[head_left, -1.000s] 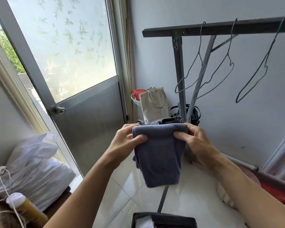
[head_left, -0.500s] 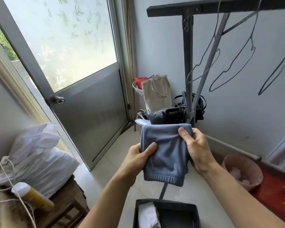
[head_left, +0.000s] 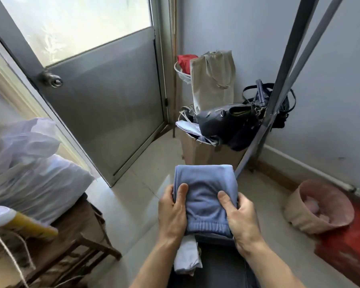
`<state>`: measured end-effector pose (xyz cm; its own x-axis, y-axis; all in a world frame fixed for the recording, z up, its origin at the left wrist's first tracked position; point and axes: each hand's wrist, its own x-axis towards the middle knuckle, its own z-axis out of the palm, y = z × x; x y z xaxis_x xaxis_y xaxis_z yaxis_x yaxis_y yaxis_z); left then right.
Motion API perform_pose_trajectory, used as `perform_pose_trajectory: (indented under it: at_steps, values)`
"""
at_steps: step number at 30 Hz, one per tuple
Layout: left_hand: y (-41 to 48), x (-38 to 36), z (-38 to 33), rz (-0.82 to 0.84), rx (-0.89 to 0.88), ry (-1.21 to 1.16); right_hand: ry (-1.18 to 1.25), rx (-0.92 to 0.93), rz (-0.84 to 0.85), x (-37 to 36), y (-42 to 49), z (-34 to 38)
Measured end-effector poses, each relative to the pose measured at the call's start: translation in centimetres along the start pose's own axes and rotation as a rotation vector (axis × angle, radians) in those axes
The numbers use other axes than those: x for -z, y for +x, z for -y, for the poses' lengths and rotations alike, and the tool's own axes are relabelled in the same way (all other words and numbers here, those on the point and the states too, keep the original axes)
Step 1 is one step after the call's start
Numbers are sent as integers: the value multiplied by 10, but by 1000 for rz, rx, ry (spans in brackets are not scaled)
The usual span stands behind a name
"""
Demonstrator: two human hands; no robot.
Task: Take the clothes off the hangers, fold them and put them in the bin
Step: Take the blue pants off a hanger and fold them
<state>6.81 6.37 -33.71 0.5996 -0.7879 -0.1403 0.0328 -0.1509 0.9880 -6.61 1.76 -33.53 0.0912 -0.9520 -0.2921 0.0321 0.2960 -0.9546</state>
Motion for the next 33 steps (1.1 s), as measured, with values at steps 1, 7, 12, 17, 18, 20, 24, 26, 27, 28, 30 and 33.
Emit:
perform_pose_trajectory:
  at_steps: [1, 7, 12, 17, 18, 20, 24, 26, 27, 28, 30, 33]
  values:
    - [6, -3, 15, -11, 34, -18, -3, -7, -6, -2, 10, -15]
    - [41, 5, 115, 256, 209, -90, 6, -114, -49, -3, 68, -117]
    - [65, 14, 205, 355, 367, 0, -45, -305, 30, 3, 103, -209]
    - [71, 21, 307, 324, 492, 113, -186, -438, 119, 10, 114, -309]
    - [69, 22, 332, 314, 518, 133, -214, -466, 121, 12, 114, -330]
    - [62, 21, 383, 286, 559, 165, -264, -515, 107, 15, 116, -374]
    - [53, 15, 471, 216, 619, 213, -366, -579, 4, 17, 126, -460]
    - [54, 11, 505, 194, 629, 234, -464, -567, -13, 16, 133, -493]
    - [57, 9, 521, 187, 623, 248, -498, -555, -7, 16, 138, -506]
    - [60, 7, 538, 178, 615, 259, -509, -537, 11, 16, 144, -521]
    - [69, 3, 563, 159, 584, 282, -500, -485, 40, 14, 155, -541]
    - [83, -7, 594, 110, 527, 313, -478, -415, 40, 11, 173, -567]
